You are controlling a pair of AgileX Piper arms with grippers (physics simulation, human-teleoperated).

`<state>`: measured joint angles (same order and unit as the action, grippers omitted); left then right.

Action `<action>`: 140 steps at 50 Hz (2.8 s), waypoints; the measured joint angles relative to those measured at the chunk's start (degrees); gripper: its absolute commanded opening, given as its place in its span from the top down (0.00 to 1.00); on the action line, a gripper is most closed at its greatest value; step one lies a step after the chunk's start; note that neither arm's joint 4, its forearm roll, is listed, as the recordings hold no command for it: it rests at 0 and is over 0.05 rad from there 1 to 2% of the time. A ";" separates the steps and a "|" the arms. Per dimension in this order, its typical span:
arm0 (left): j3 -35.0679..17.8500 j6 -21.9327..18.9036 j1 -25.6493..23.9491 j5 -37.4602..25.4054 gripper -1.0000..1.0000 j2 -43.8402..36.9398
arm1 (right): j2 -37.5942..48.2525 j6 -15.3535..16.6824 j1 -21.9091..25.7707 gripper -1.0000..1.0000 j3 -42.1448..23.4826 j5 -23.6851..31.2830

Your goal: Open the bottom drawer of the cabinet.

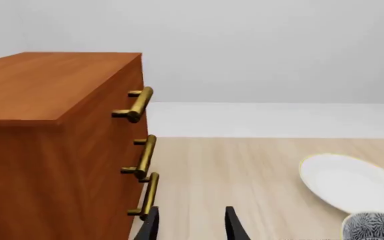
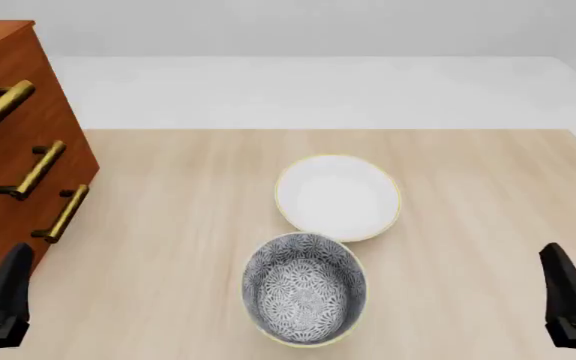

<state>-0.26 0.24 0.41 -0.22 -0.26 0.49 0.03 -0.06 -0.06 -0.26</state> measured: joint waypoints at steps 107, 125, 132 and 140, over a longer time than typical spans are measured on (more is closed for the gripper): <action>0.13 -58.29 -1.29 49.77 0.00 -76.30 | -0.47 -2.50 -1.15 0.00 -1.01 -1.30; -0.69 -64.69 1.30 57.83 0.00 -86.15 | -0.48 -2.58 -1.21 0.00 -0.92 -1.43; -1.14 -66.79 2.36 60.41 0.00 -89.62 | -0.48 -2.62 -1.22 0.00 -0.88 -1.46; -2.05 -68.90 3.54 61.79 0.00 -91.95 | -0.48 -2.69 -1.27 0.00 -0.91 -1.40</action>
<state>-2.32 -68.66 3.95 61.57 -92.21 0.01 -2.66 -1.33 -0.98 -1.66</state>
